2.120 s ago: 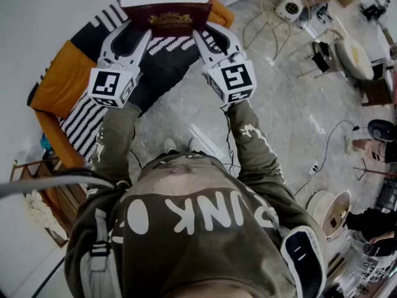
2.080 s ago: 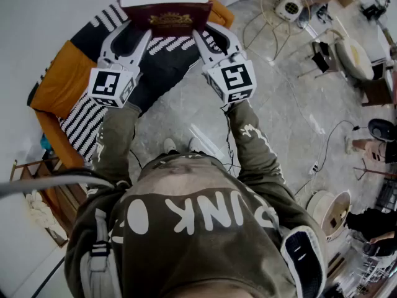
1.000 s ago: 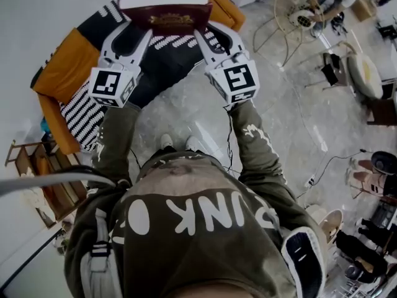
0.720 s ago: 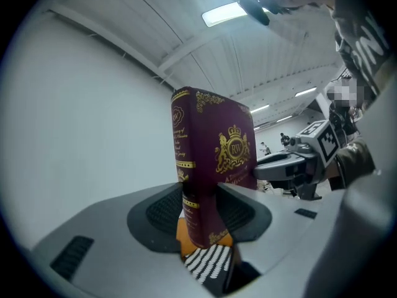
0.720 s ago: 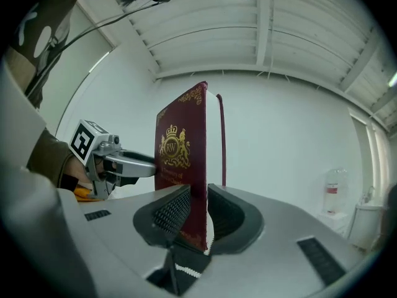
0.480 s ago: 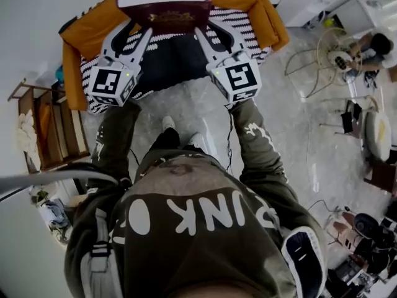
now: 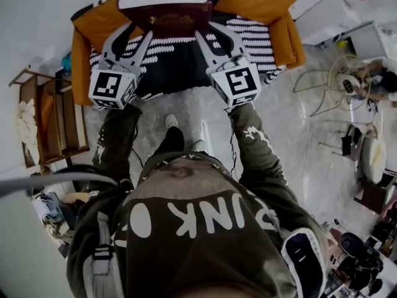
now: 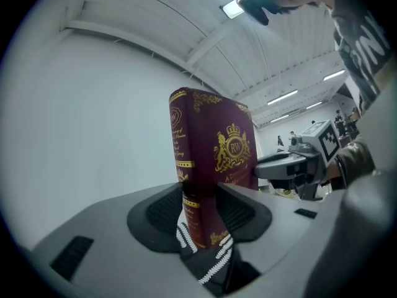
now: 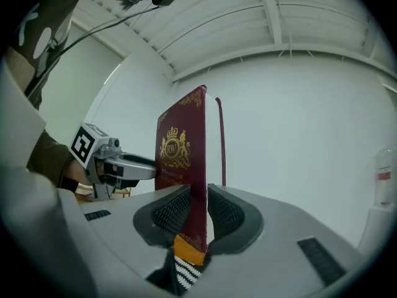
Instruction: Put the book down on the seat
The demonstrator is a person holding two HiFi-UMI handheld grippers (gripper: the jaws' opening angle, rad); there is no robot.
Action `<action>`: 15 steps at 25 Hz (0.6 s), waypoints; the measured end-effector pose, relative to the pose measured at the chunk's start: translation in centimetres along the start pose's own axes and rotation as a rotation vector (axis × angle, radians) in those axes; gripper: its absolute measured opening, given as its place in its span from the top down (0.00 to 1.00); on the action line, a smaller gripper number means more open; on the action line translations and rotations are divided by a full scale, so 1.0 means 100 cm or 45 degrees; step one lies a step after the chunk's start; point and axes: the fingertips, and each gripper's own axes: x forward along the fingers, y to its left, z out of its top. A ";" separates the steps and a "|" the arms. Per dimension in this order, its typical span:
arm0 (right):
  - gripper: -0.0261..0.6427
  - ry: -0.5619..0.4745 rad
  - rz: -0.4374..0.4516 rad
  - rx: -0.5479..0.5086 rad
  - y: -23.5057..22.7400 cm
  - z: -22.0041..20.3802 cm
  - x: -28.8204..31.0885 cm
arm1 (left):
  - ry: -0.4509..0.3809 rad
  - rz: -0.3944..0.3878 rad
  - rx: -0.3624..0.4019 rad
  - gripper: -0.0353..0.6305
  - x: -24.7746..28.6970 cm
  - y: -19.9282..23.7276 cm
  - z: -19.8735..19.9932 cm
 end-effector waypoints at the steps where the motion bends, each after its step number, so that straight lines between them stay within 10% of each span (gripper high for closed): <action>1: 0.82 0.002 0.002 0.003 -0.001 -0.002 0.009 | -0.004 0.002 -0.002 0.72 0.003 0.008 -0.002; 15: 0.82 0.095 0.046 0.031 -0.015 -0.038 0.115 | 0.056 0.016 -0.073 0.72 0.046 0.097 -0.057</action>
